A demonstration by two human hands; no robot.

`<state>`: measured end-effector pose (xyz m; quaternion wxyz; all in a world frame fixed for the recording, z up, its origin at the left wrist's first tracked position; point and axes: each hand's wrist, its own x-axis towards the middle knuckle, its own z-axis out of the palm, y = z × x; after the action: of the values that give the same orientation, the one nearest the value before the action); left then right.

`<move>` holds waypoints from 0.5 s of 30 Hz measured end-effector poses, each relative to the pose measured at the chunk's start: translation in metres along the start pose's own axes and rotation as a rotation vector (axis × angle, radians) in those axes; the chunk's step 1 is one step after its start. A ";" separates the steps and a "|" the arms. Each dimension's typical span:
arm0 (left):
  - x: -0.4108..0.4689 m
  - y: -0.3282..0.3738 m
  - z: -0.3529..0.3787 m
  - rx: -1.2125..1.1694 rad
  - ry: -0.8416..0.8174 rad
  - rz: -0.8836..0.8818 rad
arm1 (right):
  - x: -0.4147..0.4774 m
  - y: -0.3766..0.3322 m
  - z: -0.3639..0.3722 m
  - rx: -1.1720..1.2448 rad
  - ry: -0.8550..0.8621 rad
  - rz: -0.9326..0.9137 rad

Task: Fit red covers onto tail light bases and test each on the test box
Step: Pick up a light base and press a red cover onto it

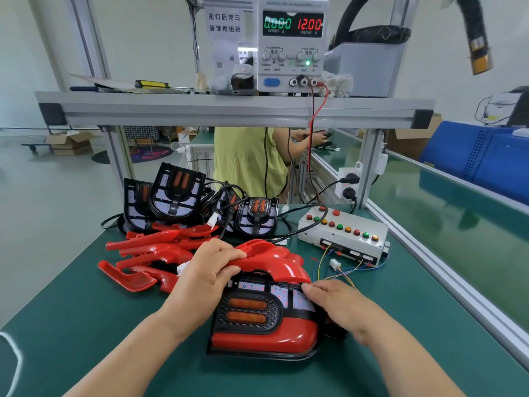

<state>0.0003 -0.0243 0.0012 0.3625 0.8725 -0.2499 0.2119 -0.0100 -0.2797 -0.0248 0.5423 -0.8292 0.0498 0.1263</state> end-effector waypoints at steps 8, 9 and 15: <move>-0.003 0.001 -0.001 -0.002 -0.002 0.015 | 0.005 0.002 0.014 0.459 -0.069 0.003; -0.003 0.001 -0.002 0.002 0.005 0.020 | 0.005 0.003 0.014 0.471 -0.062 0.001; -0.008 0.005 -0.004 0.016 0.000 0.069 | 0.005 0.004 0.015 0.527 -0.067 -0.008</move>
<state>-0.0099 -0.0222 0.0022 0.3479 0.8662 -0.2781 0.2264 -0.0080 -0.2671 -0.0356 0.7414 -0.6548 0.0595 0.1342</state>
